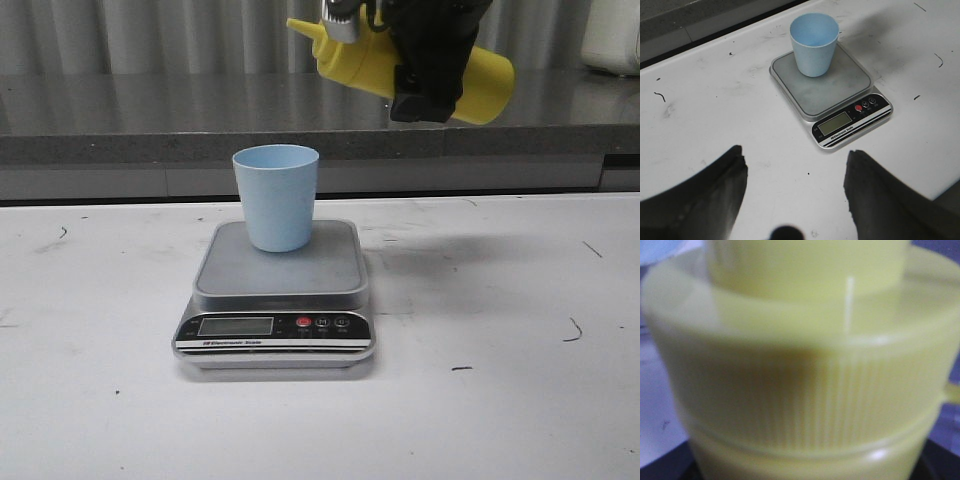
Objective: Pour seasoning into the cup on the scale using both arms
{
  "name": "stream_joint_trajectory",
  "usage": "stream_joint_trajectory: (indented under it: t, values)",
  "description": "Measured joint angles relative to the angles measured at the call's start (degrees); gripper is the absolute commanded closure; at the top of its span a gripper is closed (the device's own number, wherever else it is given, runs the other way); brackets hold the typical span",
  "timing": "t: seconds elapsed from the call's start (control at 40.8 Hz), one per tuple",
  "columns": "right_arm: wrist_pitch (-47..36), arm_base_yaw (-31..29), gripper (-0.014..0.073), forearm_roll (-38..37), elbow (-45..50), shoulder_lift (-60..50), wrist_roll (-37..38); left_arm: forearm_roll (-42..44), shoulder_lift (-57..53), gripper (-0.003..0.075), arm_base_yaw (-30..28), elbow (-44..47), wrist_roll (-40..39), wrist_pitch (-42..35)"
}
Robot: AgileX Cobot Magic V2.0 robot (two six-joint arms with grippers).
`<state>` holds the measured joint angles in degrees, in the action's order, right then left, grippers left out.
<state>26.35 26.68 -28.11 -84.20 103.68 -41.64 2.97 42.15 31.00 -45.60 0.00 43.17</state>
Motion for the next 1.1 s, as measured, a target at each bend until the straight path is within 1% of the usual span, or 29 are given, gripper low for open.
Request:
stream_joint_trajectory:
  t: [0.22, 0.367, 0.539, 0.637, 0.833, 1.102]
  values:
    - [2.8, 1.8, 0.0277, -16.2, -0.2, 1.3, 4.7, 0.0, 0.0, 0.0299, 0.0, 0.0, 0.0, 0.0]
    - [3.0, 2.8, 0.0277, -23.6, -0.2, 1.4, 8.7, 0.0, 0.0, 0.0299, 0.0, 0.0, 0.0, 0.0]
    - [3.2, 4.8, 0.0277, -31.5, -0.3, 1.4, 9.9, 0.0, 0.0, 0.0299, 0.0, 0.0, 0.0, 0.0]
    - [3.7, 5.9, 0.0277, -34.6, -0.4, 1.4, 11.8, 0.0, 0.0, 0.0299, 0.0, 0.0, 0.0, 0.0]
    - [6.1, 6.8, 0.0277, -38.2, -0.4, 1.4, 14.8, 0.0, 0.0, 0.0299, 0.0, 0.0, 0.0, 0.0]
    - [8.3, 6.8, 0.0277, -39.2, -0.4, 1.4, 14.9, 0.0, 0.0, 0.0299, 0.0, 0.0, 0.0, 0.0]
